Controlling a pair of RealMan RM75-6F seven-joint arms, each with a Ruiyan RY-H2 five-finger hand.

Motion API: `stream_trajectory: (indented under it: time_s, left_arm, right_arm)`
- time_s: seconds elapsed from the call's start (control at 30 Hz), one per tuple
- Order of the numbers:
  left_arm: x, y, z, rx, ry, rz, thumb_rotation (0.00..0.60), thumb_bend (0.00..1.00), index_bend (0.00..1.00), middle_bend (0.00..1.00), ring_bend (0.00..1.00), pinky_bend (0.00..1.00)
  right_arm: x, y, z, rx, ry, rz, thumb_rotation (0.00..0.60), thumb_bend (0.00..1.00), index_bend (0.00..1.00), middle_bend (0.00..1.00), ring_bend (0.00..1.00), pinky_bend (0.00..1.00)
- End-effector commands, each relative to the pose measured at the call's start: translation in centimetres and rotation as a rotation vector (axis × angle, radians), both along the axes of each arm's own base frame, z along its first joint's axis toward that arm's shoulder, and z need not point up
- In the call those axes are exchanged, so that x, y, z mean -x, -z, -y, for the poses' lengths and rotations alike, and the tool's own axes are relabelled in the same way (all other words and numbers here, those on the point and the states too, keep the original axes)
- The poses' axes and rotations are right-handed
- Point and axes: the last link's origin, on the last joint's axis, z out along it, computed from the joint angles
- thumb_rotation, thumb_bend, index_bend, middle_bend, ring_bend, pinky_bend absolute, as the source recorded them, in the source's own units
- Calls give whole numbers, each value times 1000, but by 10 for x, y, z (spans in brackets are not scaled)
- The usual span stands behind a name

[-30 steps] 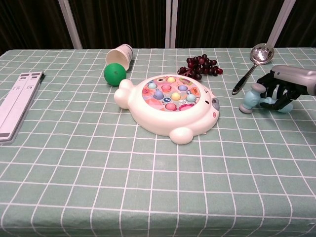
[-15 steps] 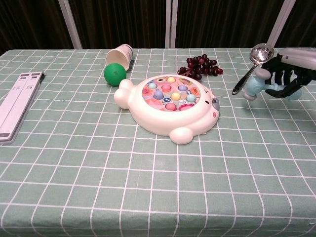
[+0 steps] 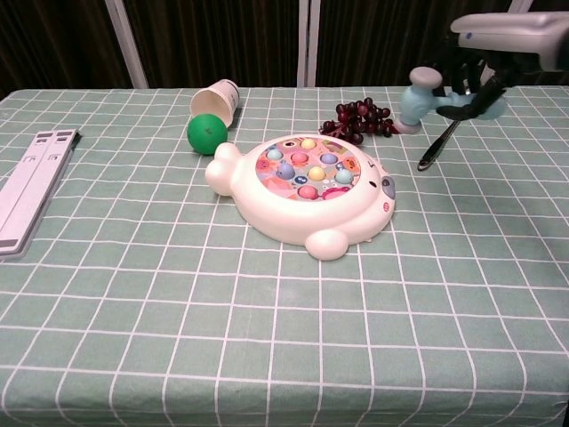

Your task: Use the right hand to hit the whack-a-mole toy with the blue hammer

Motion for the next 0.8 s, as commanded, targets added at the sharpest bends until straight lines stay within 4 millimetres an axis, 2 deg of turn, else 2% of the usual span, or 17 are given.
stream_trajectory:
  time_s: [0.03, 0.2, 0.43, 0.63, 0.8]
  left_arm:
    - [1, 0, 0, 1, -1, 0, 600, 0, 173, 92, 0, 0]
    - [2, 1, 0, 6, -4, 4, 600, 0, 173, 92, 0, 0]
    - [5, 2, 0, 8, -15, 10, 600, 0, 173, 91, 0, 0]
    - [9, 3, 1, 9, -27, 18, 600, 0, 173, 92, 0, 0]
    - [10, 3, 2, 9, -30, 21, 600, 0, 173, 91, 0, 0]
  right_arm:
    - [-39, 22, 18, -41, -31, -22, 600, 595, 751, 664, 551, 685]
    - [-70, 48, 31, -63, -48, -49, 600, 595, 756, 667, 554, 688]
    - [-91, 75, 46, -78, -16, -89, 600, 595, 759, 669, 556, 689]
    - [-94, 91, 52, -91, 13, -125, 600, 596, 759, 669, 556, 688]
    - [-91, 95, 54, -91, 32, -143, 600, 595, 759, 669, 556, 688]
